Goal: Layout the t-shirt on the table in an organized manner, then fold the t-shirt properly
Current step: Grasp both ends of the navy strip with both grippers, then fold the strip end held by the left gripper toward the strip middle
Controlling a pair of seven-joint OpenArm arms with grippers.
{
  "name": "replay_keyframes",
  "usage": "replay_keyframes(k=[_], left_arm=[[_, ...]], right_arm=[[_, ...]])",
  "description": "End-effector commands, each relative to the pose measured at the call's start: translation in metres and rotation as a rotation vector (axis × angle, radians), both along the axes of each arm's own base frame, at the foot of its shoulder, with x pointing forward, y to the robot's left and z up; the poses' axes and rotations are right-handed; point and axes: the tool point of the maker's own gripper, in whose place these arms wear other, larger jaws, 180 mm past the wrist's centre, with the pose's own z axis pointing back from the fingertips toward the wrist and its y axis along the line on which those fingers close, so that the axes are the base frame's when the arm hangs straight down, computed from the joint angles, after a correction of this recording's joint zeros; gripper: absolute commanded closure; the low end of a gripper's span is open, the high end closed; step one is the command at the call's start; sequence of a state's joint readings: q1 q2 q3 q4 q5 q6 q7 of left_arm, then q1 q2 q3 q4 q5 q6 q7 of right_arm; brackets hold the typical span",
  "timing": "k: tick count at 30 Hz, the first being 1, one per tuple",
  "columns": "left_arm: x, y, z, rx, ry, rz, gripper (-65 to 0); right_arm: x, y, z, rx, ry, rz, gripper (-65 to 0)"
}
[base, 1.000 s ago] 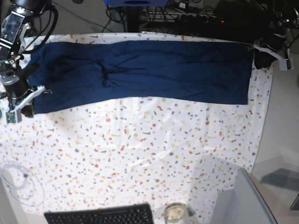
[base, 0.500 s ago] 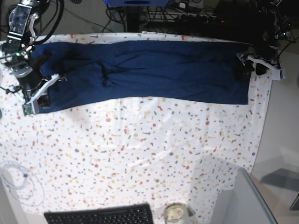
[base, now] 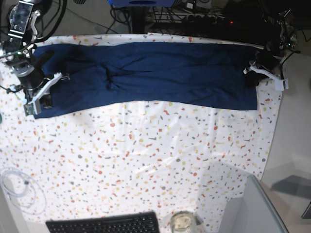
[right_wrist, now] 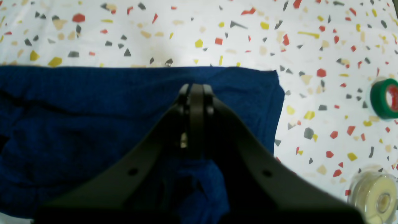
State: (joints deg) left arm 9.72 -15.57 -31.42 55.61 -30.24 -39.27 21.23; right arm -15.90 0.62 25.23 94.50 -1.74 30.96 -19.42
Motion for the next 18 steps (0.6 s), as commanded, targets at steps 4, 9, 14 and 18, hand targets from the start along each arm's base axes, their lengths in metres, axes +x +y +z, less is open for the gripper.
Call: replay_keyframes(k=[4,9,14,18], left_arm=[[0.014,0.002,0.02,0.039,-0.051,-0.044,0.0],[0.016,0.005,0.042,0.098,-0.097,-0.086,0.0],[0.02,-0.002,0.073,0.161,-0.169,-0.146,0.0],[0.021,-0.005,0.098,0.233,-0.204,-0.138,0.0]], right_arm=[[0.01,-0.003,0.014,-0.004,-0.056,-0.001,0.0],[0.009,-0.002,0.012,-0.005,-0.051,0.001,0.0],[0.009,-0.002,0.011,-0.003,-0.048,0.002,0.0],[0.009,-0.002,0.011,-0.003,-0.048,0.002,0.0]])
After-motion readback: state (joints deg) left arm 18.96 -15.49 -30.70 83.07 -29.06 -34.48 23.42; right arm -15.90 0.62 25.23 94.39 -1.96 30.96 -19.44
